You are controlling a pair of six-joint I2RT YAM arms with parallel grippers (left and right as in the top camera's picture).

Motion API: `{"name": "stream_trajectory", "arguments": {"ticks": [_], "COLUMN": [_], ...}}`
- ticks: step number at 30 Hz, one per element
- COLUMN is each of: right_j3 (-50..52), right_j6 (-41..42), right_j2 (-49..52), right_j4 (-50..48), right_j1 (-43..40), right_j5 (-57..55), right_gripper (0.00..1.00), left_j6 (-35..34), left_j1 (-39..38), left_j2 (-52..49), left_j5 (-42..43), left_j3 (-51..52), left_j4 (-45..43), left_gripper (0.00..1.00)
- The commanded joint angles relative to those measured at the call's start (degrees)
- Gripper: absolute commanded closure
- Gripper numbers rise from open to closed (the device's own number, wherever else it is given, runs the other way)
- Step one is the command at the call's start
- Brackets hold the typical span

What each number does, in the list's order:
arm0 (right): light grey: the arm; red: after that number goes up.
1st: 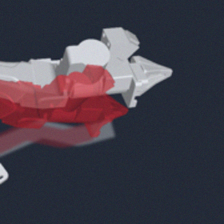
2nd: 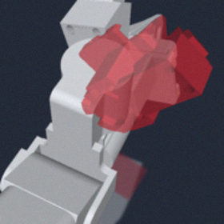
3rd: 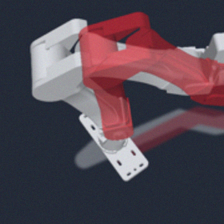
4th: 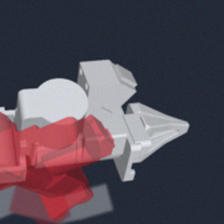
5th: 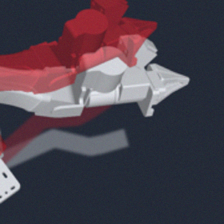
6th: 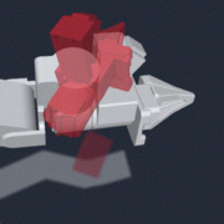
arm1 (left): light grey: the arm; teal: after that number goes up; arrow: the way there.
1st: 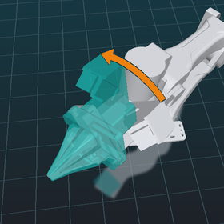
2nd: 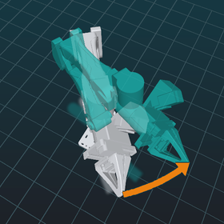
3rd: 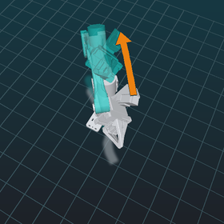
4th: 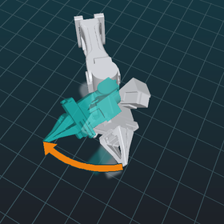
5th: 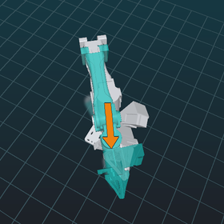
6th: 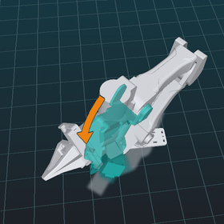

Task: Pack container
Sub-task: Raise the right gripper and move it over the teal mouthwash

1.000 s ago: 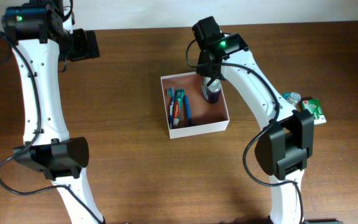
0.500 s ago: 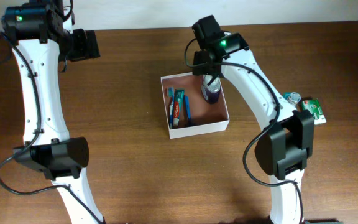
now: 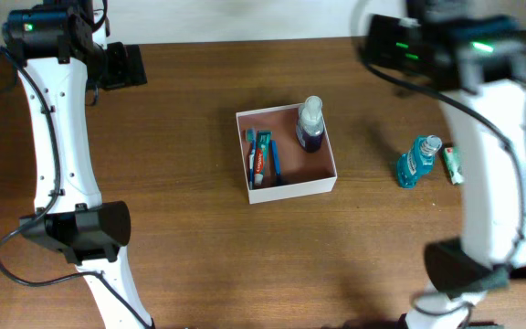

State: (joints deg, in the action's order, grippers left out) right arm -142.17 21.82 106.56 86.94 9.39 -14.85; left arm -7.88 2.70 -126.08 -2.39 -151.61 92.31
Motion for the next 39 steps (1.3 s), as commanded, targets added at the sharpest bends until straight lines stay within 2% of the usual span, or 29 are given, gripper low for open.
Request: {"name": "stream_trajectory", "arguments": {"ticks": [1, 3, 7, 9, 12, 15, 20, 24, 28, 33, 39], "right_j3": [-0.42, -0.42, 2.36, 4.81, 11.65, 21.62, 31.36, 32.04, 32.15, 32.17, 35.58], "right_j6": [-2.62, -3.65, -9.42, -15.08, -21.09, -22.95, -23.12, -23.12, -24.63, -24.61, -24.61], "right_j2": [-2.32, -3.06, -5.03, -6.05, -8.52, -11.43, -11.63, -10.25, -9.33, -7.74, -6.4], "right_j4": [5.31, 9.92, 10.4, 10.4, 10.4, 10.38, 8.2, 6.69, 0.59, -0.83, -1.7], "right_j1": [-3.08, -4.7, -7.56, -8.37, -9.07, -10.64, -14.1, -15.58, -15.69, -15.69, -15.8], "right_j5": [-0.44, -0.48, 5.07, 8.81, 9.94, 9.9, 9.7, 9.81, 10.4, 15.61, 15.91], "right_gripper": [0.02, 0.02, 0.03, 0.02, 0.01, 0.02, 0.01, 0.01, 0.02, 0.02, 0.02], "left_j6": [0.7, 0.7, 0.7, 0.7, 0.7, 0.7, 0.7, 0.7, 0.7, 0.7, 0.7], "left_j1": [0.17, 0.17, 0.17, 0.17, 0.17, 0.17, 0.17, 0.17, 0.17, 0.17, 0.17], "left_j2": [-0.46, -0.46, -0.46, -0.46, -0.46, -0.46, -0.46, -0.46, -0.46, -0.46, -0.46], "left_j5": [-0.42, -0.42, -0.42, -0.42, -0.42, -0.42, -0.42, -0.42, -0.42, -0.44, -0.42], "left_j3": [-0.26, -0.26, -0.26, -0.26, -0.26, -0.26, -0.26, -0.26, -0.26, -0.26, -0.26], "left_j4": [-0.09, -0.09, -0.09, -0.09, -0.09, -0.09, -0.09, -0.09, -0.09, -0.09, -0.09], "left_gripper": [0.0, 0.0, 0.0, 0.0, 0.0, 0.0, 0.0, 0.0, 0.0, 0.0, 0.0]}}
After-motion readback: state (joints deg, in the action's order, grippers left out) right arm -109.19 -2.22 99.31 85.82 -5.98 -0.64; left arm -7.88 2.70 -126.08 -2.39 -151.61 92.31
